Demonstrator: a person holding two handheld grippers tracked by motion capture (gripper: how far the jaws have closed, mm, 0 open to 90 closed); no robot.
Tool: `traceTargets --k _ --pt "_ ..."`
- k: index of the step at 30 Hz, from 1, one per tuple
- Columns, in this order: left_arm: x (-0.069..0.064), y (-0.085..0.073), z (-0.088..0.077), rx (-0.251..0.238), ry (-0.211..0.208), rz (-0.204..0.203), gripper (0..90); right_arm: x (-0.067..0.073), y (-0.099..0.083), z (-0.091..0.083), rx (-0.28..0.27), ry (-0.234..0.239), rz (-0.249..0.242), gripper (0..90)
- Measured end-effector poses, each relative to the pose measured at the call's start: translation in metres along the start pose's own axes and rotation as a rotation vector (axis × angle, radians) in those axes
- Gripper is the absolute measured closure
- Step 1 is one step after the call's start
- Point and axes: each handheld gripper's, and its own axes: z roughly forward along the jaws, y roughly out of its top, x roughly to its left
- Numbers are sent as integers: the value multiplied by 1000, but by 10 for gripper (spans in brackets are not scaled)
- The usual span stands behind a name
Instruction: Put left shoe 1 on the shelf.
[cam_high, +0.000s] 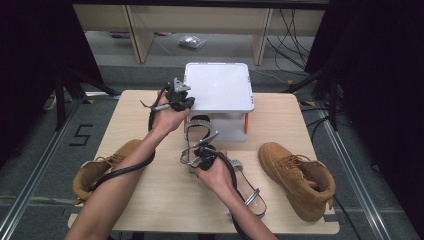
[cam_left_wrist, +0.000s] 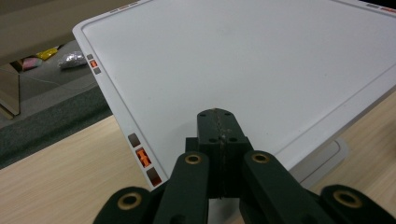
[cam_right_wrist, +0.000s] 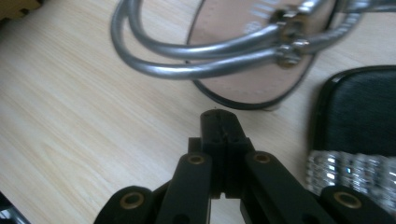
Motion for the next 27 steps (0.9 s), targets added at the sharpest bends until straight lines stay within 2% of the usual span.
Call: traceTargets --k 1,3,4,6,7,8,9,11,13,15,16,17,18,19,20,21,22,24,25,26,27 --pt "0 0 0 0 0 1 897 0 0 2 -17 -12 -8 900" --pt "0 0 0 0 2 2 896 0 1 5 -17 -15 -17 900" --pt "0 0 0 0 3 2 897 -1 1 7 -26 -16 -37 900" --pt "0 0 0 -1 2 -4 897 -1 1 10 -42 -24 -38 900" --pt "-1 -1 1 -14 4 -20 897 -8 1 14 -98 -54 -132 900" --pt "-1 -1 1 -13 3 -20 897 -3 0 13 -66 -19 -33 900" --pt "-1 -1 1 -14 3 -22 897 -5 0 12 -65 -18 -48 900" --pt "-1 -1 1 -15 1 -24 897 -11 0 12 -118 -48 -81 900" --pt "-1 -1 1 -16 0 -25 897 -7 0 8 -91 -11 -1 900" --pt "-1 -1 1 -16 2 -24 897 -8 2 3 -116 -12 -2 900" --pt "-1 -1 1 -16 3 -23 897 -10 4 2 -131 -19 -27 900" --pt "-1 -1 1 -16 3 -24 897 -8 6 0 -126 -24 10 900" --pt "-1 -1 1 -16 3 -23 897 -9 8 0 -115 -11 3 900" --pt "-1 -1 1 -15 2 -23 897 -8 11 -1 -119 -7 23 900" --pt "-1 -1 1 -16 3 -23 897 -2 14 -3 -107 7 110 900" --pt "-1 -1 1 -18 3 -24 897 -4 15 -2 -118 6 86 900" --pt "-1 -1 1 -19 3 -23 897 -1 16 -3 -111 13 120 900" --pt "-1 -1 1 -18 2 -24 897 -1 18 -2 -123 16 89 900" --pt "-1 -1 1 -18 2 -23 896 -3 19 -1 -164 -9 45 900" --pt "-1 -1 0 -18 2 -21 896 -7 22 1 -207 -57 -18 900" --pt "-1 -1 0 -11 0 -14 897 2 22 -3 -131 -5 99 900"
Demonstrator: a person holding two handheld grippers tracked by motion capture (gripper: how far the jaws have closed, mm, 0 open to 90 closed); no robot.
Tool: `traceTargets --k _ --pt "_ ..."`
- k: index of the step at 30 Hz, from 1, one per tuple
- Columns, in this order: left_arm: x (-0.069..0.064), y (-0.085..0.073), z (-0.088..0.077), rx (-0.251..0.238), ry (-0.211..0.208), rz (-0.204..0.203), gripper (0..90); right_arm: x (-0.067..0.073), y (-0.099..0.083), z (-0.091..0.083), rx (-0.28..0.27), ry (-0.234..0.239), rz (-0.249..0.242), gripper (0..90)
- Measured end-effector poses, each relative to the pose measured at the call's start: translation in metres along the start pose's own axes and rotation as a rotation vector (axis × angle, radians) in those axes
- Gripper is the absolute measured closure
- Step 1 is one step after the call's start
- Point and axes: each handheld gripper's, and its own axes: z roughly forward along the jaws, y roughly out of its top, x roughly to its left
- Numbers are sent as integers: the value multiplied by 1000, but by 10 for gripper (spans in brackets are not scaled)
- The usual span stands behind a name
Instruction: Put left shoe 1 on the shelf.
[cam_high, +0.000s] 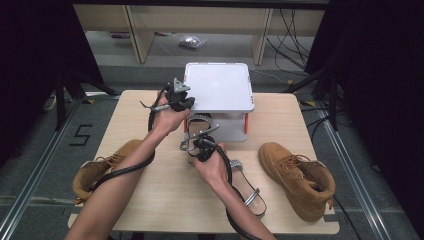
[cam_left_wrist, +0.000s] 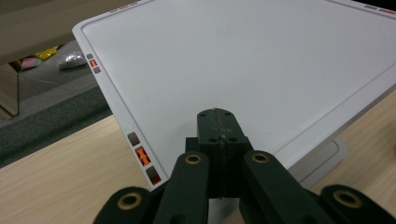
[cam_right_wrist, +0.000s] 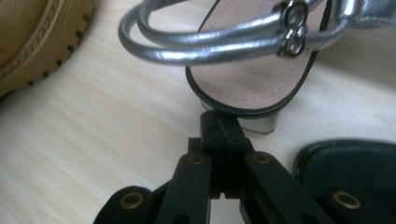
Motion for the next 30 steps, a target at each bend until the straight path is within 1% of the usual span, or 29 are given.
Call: traceTargets --k 1,2,4,5,6,7,9,10,12,13,14,15,17,18,20,21,23,25,26,28,29,30 --pt "1 0 -1 8 -2 9 897 -5 2 3 -59 -28 -85 900" --pt "0 0 0 -6 -1 -8 897 -5 4 3 -76 -52 -101 900" --pt "0 0 0 -6 -4 -11 897 -6 8 2 -86 -75 -91 900" --pt "0 0 0 -5 -5 -10 897 -10 10 3 -99 -87 -114 900" --pt "0 0 0 -6 -4 -10 897 -10 13 2 -100 -96 -108 900" --pt "0 0 0 -4 -5 -7 897 -10 14 2 -98 -95 -95 900" --pt "0 0 0 -1 -5 -4 897 -11 17 1 -108 -113 -98 900" --pt "-1 0 1 -6 -1 -10 897 -11 18 1 -110 -117 -98 900" --pt "0 0 -1 8 -3 8 897 -13 21 1 -125 -126 -108 900" --pt "0 0 0 8 -2 8 897 -13 23 1 -126 -131 -100 900" --pt "0 0 -1 9 -3 9 897 -14 24 0 -121 -143 -125 900" --pt "0 0 -1 9 -3 8 897 -16 26 0 -143 -155 -145 900" --pt "0 1 0 11 -4 7 897 -16 30 0 -154 -166 -151 900" --pt "0 1 0 11 -4 8 897 -17 32 2 -163 -177 -162 900" --pt "0 1 -1 10 -3 8 897 -16 35 3 -163 -175 -139 900" --pt "0 0 0 -4 -2 -8 897 -18 36 4 -175 -181 -154 900" --pt "0 0 0 -3 -3 -9 897 -18 37 4 -182 -182 -145 900" --pt "0 0 0 -3 -3 -8 897 -20 41 5 -197 -201 -166 900" --pt "0 0 0 -3 -3 -8 897 -21 42 5 -197 -203 -167 900" --pt "0 0 0 -4 -2 -7 897 -20 43 6 -191 -198 -144 900" --pt "0 0 0 -6 -2 -9 897 -21 44 6 -195 -204 -156 900" --pt "0 0 0 -5 -2 -9 897 -20 45 7 -189 -189 -141 900"
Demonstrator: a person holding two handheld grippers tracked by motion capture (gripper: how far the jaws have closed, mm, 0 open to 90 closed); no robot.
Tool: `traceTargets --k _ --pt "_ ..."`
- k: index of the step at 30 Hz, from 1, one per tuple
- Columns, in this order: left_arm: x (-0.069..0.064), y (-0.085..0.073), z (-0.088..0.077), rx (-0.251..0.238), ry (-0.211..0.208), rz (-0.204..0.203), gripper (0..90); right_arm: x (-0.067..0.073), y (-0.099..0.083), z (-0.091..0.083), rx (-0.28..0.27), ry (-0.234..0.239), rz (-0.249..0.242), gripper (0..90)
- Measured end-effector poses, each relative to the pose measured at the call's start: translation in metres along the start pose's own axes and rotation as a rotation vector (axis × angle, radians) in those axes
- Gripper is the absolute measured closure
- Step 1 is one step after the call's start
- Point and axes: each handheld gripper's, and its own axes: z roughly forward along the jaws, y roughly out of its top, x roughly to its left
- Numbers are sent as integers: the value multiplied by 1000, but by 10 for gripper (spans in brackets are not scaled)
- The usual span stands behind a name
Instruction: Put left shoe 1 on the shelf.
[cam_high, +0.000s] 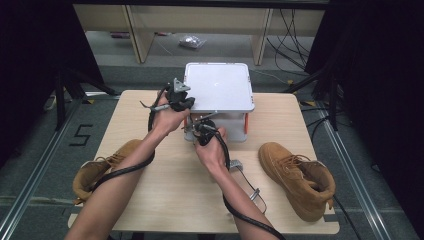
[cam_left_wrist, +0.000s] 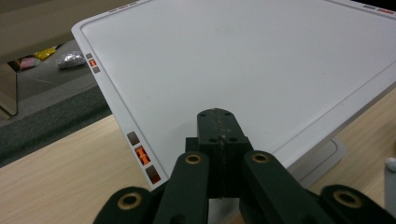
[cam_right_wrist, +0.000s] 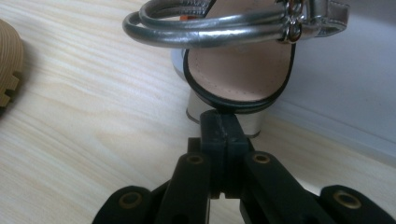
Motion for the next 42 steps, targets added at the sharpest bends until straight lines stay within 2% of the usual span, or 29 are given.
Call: traceTargets --k 3,4,5,7,8,11,23,27,29,34,35,36,38,42 --pt "0 0 0 0 0 0 897 -1 1 3 -16 -4 -15 900" --pt "1 0 -1 13 -2 17 897 -1 1 4 -18 -6 -14 900" --pt "1 0 -1 13 -2 17 897 -2 2 6 -34 -14 -35 900" --pt "1 0 -1 13 -3 15 897 -1 3 8 -41 -13 -26 900" --pt "0 0 0 1 -2 2 897 -1 3 9 -49 -13 -30 900" --pt "0 0 0 0 -2 1 897 0 6 11 -61 -18 -38 900" --pt "0 0 -1 -1 -5 1 897 0 11 26 -67 -13 -59 900" --pt "1 0 -2 14 -5 23 897 0 11 28 -77 -2 -45 900" --pt "1 0 -2 14 -5 21 897 -1 12 29 -80 -2 -56 900" --pt "1 0 -2 15 -4 19 897 -2 12 30 -90 -17 -73 899" --pt "1 0 -2 16 -3 20 897 -4 11 30 -89 -18 -92 899" --pt "1 0 -2 14 -4 21 897 -2 11 31 -100 -17 -71 898" --pt "1 0 -2 13 -3 19 897 -3 10 33 -109 -25 -87 893" --pt "1 0 -2 15 -4 18 897 -3 10 33 -110 -24 -84 893"
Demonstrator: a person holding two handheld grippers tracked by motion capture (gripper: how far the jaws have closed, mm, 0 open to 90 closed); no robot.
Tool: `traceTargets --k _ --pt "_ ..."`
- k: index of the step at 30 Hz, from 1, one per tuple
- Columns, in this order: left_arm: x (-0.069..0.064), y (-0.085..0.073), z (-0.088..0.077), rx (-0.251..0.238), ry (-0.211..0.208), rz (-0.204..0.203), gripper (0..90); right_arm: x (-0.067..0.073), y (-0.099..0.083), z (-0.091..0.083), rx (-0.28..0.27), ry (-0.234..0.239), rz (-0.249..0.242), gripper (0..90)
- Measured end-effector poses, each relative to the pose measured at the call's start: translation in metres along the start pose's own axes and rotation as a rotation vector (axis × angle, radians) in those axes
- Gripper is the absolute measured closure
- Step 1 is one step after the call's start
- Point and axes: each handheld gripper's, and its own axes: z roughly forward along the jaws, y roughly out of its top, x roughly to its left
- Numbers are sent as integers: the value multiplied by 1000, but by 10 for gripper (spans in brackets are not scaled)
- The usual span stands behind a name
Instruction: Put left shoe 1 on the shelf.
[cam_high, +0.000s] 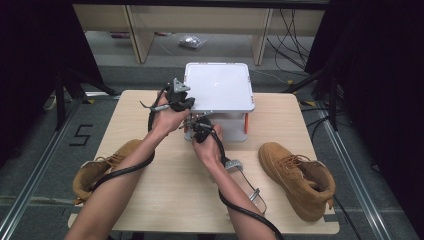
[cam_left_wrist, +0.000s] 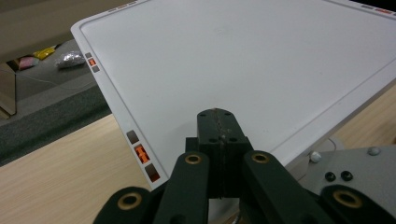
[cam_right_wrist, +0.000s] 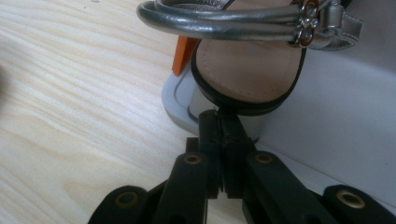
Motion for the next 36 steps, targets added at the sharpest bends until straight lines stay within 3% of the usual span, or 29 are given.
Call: traceTargets --k 6,13,15,17,20,23,30,36 --pt "0 0 0 -1 -1 1 897 2 -1 1 -8 0 14 892" --pt "0 0 0 -2 -2 2 897 3 -3 -3 -26 -8 -19 826" --pt "0 0 0 -1 -2 5 897 3 -4 -10 -10 11 -30 799" --pt "0 0 0 -3 -1 5 897 0 -5 -18 -17 -1 -61 779" --pt "0 0 0 -5 2 6 897 -6 -8 -30 -11 -6 -69 740" --pt "-1 -1 1 -17 5 -6 896 -12 -10 -42 21 9 -59 700" --pt "-2 0 1 -13 7 -3 896 -29 -14 -61 117 11 -100 624" --pt "2 -2 -1 -26 4 -8 831 -40 -27 -80 189 66 -51 551"
